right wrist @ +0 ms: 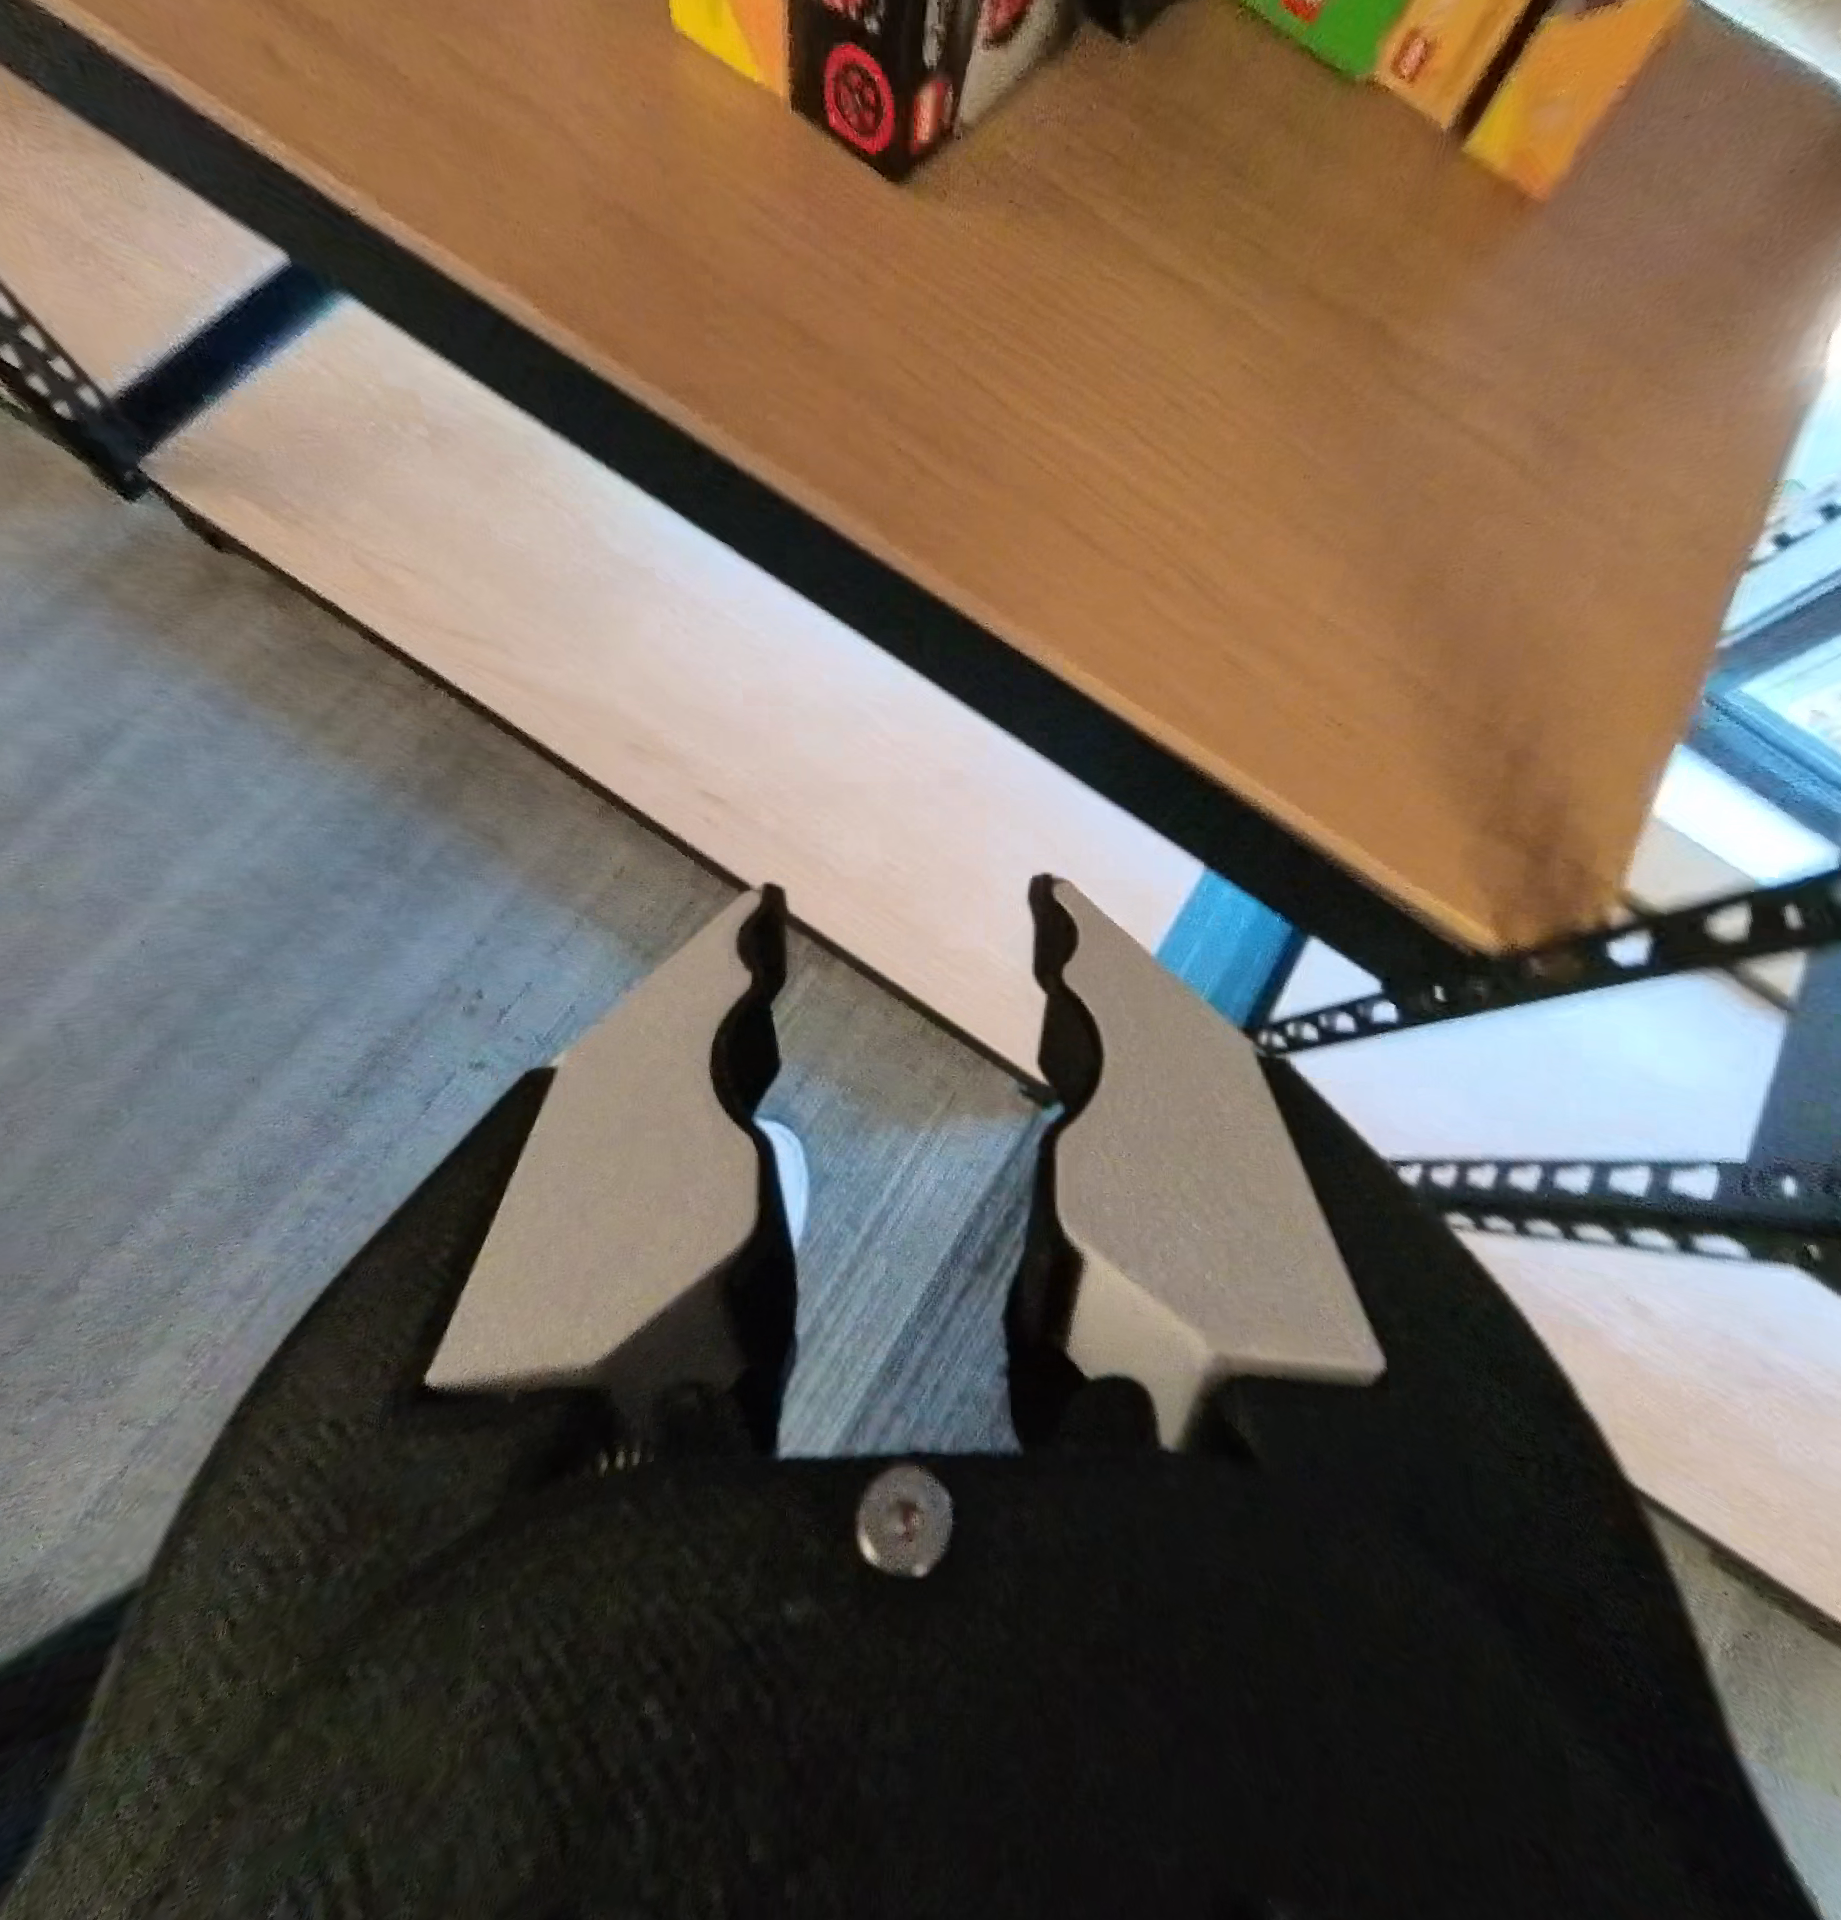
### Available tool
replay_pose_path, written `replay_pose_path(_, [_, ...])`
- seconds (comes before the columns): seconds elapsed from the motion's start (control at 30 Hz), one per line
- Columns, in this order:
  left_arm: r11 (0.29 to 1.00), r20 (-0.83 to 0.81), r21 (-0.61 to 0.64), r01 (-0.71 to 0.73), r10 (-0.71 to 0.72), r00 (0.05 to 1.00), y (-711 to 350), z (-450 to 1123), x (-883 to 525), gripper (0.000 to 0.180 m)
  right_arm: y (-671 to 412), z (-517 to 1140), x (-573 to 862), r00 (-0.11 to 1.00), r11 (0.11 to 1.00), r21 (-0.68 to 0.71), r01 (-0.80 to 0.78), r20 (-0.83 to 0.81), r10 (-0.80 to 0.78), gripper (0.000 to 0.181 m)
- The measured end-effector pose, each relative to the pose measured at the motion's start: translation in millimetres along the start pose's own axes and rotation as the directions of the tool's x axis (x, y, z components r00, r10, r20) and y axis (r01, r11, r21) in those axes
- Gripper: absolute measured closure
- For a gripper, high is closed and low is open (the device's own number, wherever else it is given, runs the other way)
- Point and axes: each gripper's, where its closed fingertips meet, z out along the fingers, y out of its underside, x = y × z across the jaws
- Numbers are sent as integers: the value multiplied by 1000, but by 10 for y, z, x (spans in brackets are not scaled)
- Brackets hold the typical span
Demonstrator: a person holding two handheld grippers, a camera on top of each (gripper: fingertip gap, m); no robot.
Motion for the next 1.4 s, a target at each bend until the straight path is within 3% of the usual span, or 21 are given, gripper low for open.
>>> replay_pose_path(0.2, [992,10,100,-82,81,997,-472,-100,226,123,372,-564,395,998,999,17,-47,-29,47,127])
replay_pose_path(0.6, [987,-32,110,-113,117,993,-451,254,1429,123,342,-2507,1543,995,915,398,-66,-40,89,129])
replay_pose_path(0.83, [983,-143,168,-72,97,985,-884,397,2307,124,1081,-3350,2307,977,911,377,-169,-60,206,97])
replay_pose_path(1.03, [968,-148,237,-86,124,981,-1298,201,2495,123,1076,-3484,2391,976,891,436,-127,-105,191,94])
replay_pose_path(1.23, [945,-102,297,-140,178,979,-1457,-122,2355,123,516,-3379,1987,995,837,542,-71,-23,99,91])
replay_pose_path(1.4, [945,-64,261,-197,220,973,-1185,-297,2077,123,88,-3162,1558,994,857,508,-87,105,38,101])
